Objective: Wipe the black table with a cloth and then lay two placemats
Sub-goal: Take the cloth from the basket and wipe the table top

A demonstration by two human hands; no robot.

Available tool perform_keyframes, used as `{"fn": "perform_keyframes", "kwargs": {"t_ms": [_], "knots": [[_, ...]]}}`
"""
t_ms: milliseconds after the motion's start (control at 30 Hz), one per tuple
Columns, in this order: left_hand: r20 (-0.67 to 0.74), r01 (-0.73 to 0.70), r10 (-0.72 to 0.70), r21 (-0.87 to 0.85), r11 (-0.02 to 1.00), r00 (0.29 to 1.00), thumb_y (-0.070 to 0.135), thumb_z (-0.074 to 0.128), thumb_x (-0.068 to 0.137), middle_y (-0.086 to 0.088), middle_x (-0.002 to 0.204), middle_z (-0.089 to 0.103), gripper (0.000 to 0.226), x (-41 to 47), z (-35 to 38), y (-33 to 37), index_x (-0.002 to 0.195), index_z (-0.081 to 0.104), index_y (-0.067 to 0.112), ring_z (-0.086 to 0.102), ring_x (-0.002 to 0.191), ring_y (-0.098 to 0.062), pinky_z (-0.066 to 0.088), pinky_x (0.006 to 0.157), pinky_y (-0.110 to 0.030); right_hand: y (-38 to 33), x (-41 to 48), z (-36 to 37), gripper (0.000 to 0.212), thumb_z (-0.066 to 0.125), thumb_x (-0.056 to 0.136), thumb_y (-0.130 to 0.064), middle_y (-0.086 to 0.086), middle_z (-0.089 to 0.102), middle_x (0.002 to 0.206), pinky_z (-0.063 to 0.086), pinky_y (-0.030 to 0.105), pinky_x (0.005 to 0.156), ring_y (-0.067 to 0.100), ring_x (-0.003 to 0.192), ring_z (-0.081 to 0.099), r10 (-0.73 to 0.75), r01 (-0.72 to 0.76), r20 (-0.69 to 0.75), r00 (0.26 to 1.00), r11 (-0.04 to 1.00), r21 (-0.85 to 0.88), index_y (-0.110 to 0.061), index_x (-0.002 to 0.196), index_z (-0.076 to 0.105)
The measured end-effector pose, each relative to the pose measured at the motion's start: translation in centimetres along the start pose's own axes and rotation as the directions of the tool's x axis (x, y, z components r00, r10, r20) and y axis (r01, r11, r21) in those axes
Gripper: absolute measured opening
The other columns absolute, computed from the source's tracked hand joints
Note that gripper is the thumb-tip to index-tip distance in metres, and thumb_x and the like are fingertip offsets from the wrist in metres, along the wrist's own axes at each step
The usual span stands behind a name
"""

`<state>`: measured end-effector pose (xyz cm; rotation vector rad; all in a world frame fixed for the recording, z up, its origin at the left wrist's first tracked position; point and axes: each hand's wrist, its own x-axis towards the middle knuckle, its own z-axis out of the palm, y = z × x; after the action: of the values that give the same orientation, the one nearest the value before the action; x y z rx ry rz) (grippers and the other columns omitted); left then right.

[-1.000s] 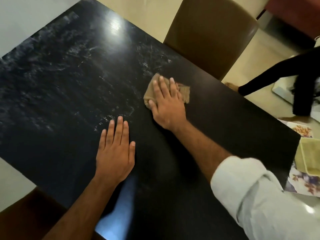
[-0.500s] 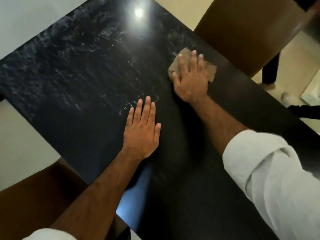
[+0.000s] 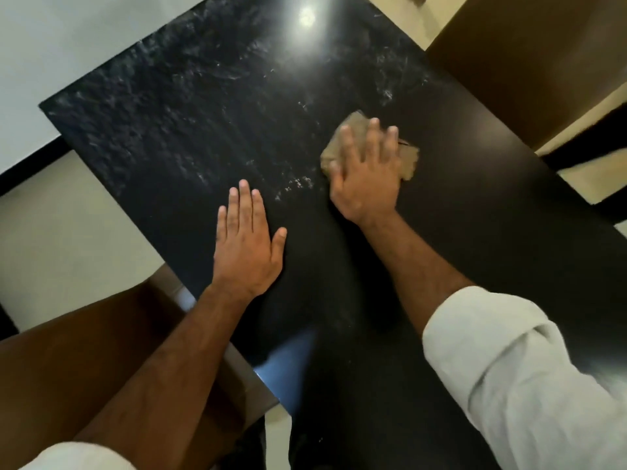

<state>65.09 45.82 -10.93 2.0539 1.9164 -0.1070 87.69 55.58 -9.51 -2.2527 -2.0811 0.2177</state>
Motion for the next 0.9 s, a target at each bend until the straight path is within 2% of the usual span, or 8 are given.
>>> {"fn": "perform_keyframes", "kwargs": {"t_ms": [100,200,333,467,600,767,833,900], "knots": [[0.002,-0.01,0.01,-0.063,0.998,1.0,0.051,0.027,0.115,-0.015,0.184,-0.02,0.083,0.0,-0.5,-0.6,0.175,-0.008,0.005,-0.017,0.171,-0.031,-0.002,0.14,-0.052,-4.4,-5.3,0.9,0.073,0.037,0.107,-0.062,0.012,0.005,0.185,0.029,0.062,0.126,0.047,0.169,0.001,-0.165,0.165,0.028,0.986,0.986,0.014,-0.038,0.175,0.023],[0.015,0.03,-0.03,-0.035,0.999,0.999,0.054,0.025,0.114,-0.015,0.183,-0.023,0.084,-0.8,-0.8,-2.2,0.175,-0.01,0.006,-0.018,0.171,-0.031,-0.001,0.14,-0.053,-3.9,-10.1,1.0,0.075,0.037,0.109,-0.064,0.009,-0.005,0.186,0.027,0.063,0.128,0.044,0.17,-0.006,-0.217,0.216,0.082,0.973,0.976,0.02,-0.041,0.176,0.014],[0.049,0.056,-0.056,0.002,0.998,0.997,0.058,0.019,0.113,-0.013,0.181,-0.028,0.085,-2.0,-0.6,-3.6,0.174,-0.015,0.009,-0.023,0.169,-0.03,-0.001,0.14,-0.054,-0.1,-9.8,0.5,0.074,0.034,0.109,-0.064,0.01,-0.003,0.186,0.028,0.067,0.127,0.046,0.17,-0.003,-0.052,0.053,0.079,0.996,0.999,-0.011,-0.04,0.176,0.013],[0.053,0.043,-0.041,-0.053,0.998,0.998,0.056,0.02,0.112,-0.012,0.181,-0.03,0.085,-2.0,-0.6,-3.8,0.174,-0.017,0.01,-0.025,0.169,-0.029,-0.005,0.139,-0.052,-2.0,-3.3,0.6,0.073,0.033,0.107,-0.064,0.015,0.008,0.184,0.032,0.07,0.125,0.052,0.167,0.004,0.072,-0.072,0.035,0.997,0.997,0.004,-0.039,0.175,0.021],[0.046,-0.013,0.023,-0.205,0.979,0.999,0.041,0.033,0.116,-0.011,0.184,-0.022,0.079,-2.3,-1.1,-4.8,0.176,-0.009,0.009,-0.021,0.17,-0.027,-0.009,0.138,-0.048,-8.2,-3.3,1.9,0.074,0.037,0.105,-0.063,0.015,0.01,0.184,0.031,0.065,0.126,0.051,0.167,0.007,-0.099,0.099,0.026,0.995,0.995,0.004,-0.038,0.174,0.027],[0.07,-0.042,0.081,-0.44,0.897,0.994,0.024,0.039,0.119,-0.009,0.186,-0.01,0.072,-2.6,-3.2,-7.2,0.177,-0.001,0.009,-0.013,0.171,-0.023,-0.006,0.139,-0.044,-9.2,-13.0,1.6,0.077,0.04,0.107,-0.067,0.009,-0.003,0.186,0.023,0.067,0.129,0.046,0.169,-0.006,-0.345,0.343,0.141,0.928,0.938,0.04,-0.044,0.175,0.014],[0.093,-0.028,0.07,-0.394,0.919,0.993,0.023,0.041,0.118,-0.01,0.186,-0.008,0.072,-3.0,-3.6,-7.7,0.177,0.001,0.008,-0.01,0.172,-0.025,-0.002,0.14,-0.048,-6.5,-15.7,1.0,0.078,0.041,0.108,-0.067,0.006,-0.009,0.186,0.02,0.067,0.13,0.043,0.17,-0.009,-0.308,0.306,0.168,0.936,0.951,0.037,-0.045,0.175,0.008],[0.103,-0.041,0.077,-0.32,0.947,0.992,0.024,0.041,0.118,-0.012,0.186,-0.008,0.072,-3.7,-3.6,-7.8,0.177,0.003,0.007,-0.009,0.172,-0.027,0.0,0.14,-0.051,-3.7,-15.9,0.5,0.079,0.039,0.109,-0.067,0.005,-0.012,0.185,0.021,0.068,0.129,0.042,0.17,-0.011,-0.172,0.173,0.18,0.969,0.985,0.009,-0.045,0.175,0.003]]}}
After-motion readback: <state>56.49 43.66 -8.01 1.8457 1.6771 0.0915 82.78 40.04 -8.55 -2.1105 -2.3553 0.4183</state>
